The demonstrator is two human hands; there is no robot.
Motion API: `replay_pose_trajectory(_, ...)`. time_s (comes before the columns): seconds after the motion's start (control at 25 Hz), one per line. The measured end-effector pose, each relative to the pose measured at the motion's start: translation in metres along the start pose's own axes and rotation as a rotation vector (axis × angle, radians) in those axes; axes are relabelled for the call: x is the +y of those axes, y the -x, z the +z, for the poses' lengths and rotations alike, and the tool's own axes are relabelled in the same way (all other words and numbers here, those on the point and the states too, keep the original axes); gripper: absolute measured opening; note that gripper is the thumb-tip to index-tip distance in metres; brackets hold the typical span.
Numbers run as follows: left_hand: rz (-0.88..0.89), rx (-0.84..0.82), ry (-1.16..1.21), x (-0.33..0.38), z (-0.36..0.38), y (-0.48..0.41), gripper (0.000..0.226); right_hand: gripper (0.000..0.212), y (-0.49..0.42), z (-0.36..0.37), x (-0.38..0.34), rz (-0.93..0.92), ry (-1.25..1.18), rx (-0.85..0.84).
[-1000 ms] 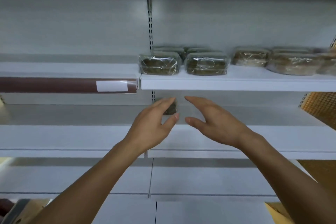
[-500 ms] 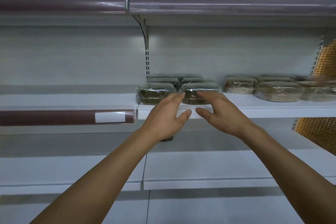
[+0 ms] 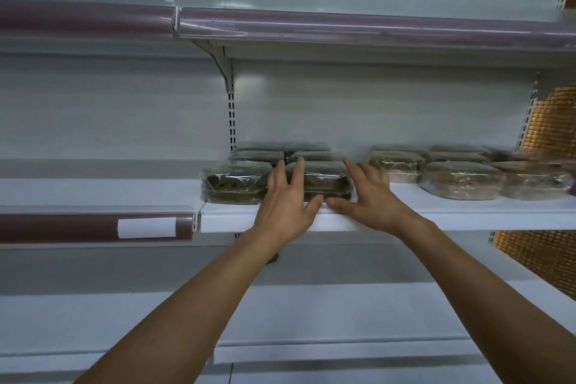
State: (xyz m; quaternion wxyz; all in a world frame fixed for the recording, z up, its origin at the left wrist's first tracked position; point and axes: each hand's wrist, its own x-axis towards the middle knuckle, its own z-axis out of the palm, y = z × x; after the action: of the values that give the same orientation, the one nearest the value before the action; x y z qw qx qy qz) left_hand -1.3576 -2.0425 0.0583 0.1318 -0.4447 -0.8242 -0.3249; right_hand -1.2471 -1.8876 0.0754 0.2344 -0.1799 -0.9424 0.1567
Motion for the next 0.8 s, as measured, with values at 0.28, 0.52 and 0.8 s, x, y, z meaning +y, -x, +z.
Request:
replay_pose_trajectory(0.28, -0.001, 0.13, -0.028, -0.009, 0.017, -0.009, 0.09, 0.11, -0.02, 0.014, 0.021, 0.016, -0.115, -0.011)
replay_pose_trajectory(0.52, -0.017, 0.214, 0.042, -0.012, 0.017, -0.01, 0.087, 0.103, -0.018, 0.014, 0.025, 0.016, -0.205, 0.038)
replay_pose_trajectory(0.8, -0.008, 0.068, 0.119, -0.008, 0.001, -0.001, 0.081, 0.097, 0.0, 0.006, 0.015, -0.009, -0.135, 0.053)
